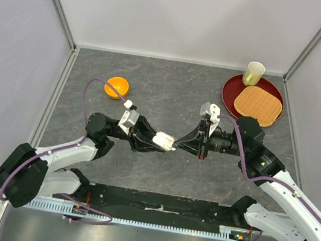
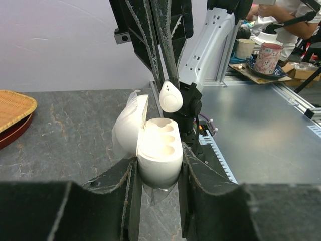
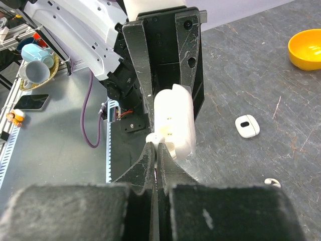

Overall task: Insert the wireless bluetooth earbuds into the charging case
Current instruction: Place the earbud in the charging case.

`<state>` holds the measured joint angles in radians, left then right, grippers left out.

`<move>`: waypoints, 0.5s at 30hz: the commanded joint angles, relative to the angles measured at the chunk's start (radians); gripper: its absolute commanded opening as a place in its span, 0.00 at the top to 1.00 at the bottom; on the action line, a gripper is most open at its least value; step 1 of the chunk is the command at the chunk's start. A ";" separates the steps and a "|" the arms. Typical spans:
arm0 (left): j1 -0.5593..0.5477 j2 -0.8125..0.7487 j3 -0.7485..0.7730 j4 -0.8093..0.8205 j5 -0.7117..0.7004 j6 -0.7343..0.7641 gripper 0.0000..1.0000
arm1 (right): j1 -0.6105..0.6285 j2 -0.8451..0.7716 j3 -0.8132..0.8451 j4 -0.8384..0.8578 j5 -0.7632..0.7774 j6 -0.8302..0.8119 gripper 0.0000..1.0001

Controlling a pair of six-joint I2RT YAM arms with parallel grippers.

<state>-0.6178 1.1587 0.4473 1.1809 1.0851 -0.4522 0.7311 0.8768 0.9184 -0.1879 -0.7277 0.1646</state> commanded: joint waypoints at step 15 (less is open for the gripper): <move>-0.017 0.013 0.044 0.034 0.027 -0.026 0.98 | 0.037 0.056 0.014 0.025 0.086 -0.022 1.00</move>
<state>-0.6262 1.1698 0.4488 1.1797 1.0935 -0.4557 0.7586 0.9184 0.9184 -0.1806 -0.6834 0.1638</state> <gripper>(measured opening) 0.357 0.010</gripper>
